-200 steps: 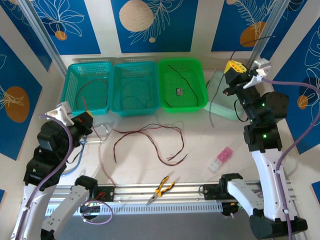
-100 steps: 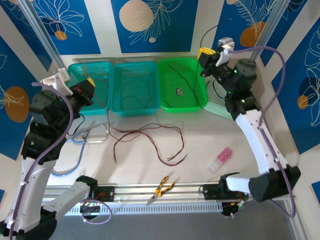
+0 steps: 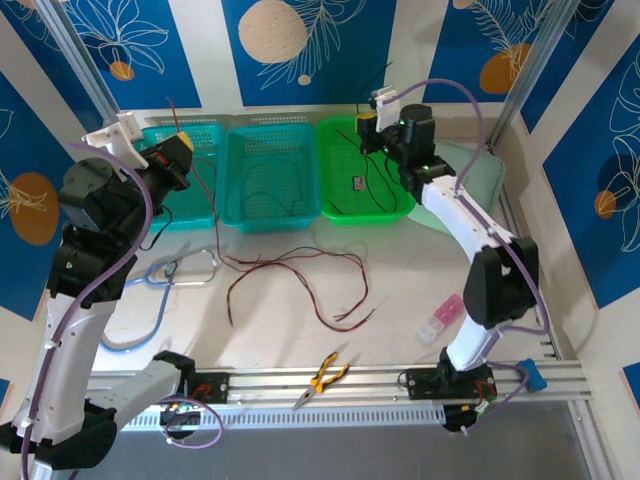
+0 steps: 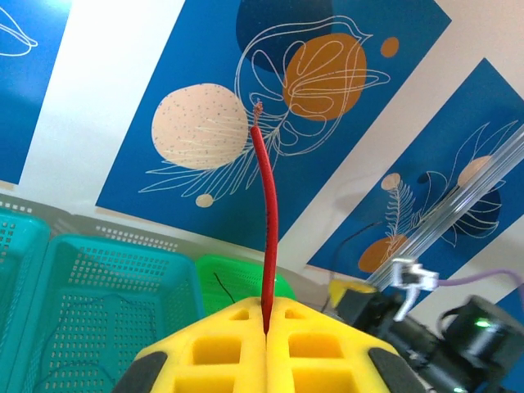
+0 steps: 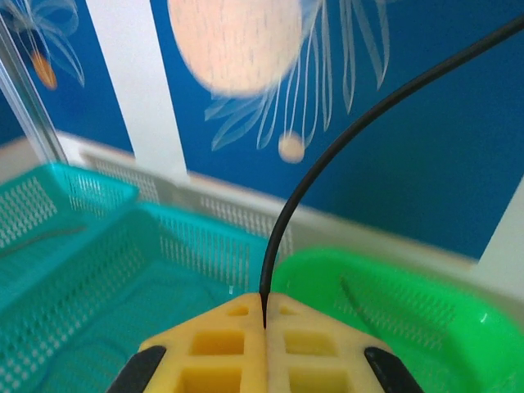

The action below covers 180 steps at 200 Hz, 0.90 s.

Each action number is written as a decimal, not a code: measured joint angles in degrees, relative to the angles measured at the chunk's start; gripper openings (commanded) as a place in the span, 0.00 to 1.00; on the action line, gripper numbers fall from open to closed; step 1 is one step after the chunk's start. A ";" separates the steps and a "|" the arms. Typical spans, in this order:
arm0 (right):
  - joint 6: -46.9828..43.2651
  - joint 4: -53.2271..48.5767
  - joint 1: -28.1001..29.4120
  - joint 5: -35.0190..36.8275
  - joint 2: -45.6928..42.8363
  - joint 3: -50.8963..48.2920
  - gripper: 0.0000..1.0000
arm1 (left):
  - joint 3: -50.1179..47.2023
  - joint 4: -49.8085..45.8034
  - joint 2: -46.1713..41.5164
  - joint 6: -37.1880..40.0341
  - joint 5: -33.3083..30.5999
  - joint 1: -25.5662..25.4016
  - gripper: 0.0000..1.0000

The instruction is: Untangle the cables

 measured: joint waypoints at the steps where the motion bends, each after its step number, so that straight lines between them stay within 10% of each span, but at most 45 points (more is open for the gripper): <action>1: -0.02 -0.26 0.00 0.00 0.31 0.00 0.00 | 0.00 0.00 -0.02 0.00 -0.02 0.00 0.00; 180: 16.35 -44.59 -2.67 -12.24 33.70 29.33 0.03 | -0.20 0.22 -0.57 1.25 1.01 0.00 0.00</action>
